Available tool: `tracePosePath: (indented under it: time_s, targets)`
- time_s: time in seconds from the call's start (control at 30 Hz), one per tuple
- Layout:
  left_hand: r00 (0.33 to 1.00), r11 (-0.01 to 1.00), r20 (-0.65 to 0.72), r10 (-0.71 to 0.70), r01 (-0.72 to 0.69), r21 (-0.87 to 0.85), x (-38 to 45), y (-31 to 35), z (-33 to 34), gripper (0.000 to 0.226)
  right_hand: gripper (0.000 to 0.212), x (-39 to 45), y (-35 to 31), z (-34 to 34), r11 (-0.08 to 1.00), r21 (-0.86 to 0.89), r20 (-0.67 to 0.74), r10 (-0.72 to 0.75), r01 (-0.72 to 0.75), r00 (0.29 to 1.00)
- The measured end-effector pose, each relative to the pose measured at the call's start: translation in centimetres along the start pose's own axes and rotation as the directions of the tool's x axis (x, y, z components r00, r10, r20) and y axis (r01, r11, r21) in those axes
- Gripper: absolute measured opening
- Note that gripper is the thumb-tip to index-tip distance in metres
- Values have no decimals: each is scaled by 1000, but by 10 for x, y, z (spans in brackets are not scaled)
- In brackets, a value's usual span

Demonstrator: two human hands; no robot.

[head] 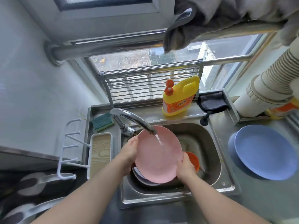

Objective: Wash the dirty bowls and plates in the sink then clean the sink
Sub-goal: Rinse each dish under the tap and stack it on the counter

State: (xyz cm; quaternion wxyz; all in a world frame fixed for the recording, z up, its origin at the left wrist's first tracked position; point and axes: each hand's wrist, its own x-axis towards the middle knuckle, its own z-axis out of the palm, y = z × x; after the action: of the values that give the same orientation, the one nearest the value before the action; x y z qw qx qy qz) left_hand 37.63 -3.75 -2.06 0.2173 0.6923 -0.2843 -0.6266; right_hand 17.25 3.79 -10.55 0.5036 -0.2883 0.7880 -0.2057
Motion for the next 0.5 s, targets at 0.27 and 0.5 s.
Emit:
tracePosePath:
  time_s: [0.27, 0.5]
  targets:
    - [983, 873, -35, -178, 141, -468, 29, -51, 1, 51, 33, -4, -49, -25, 971, -11, -115, -238, 238, 964]
    - [907, 763, 171, -385, 418, -493, 18, -70, 72, 67, 37, 6, -81, -89, 899, -355, -8, -279, 258, 960]
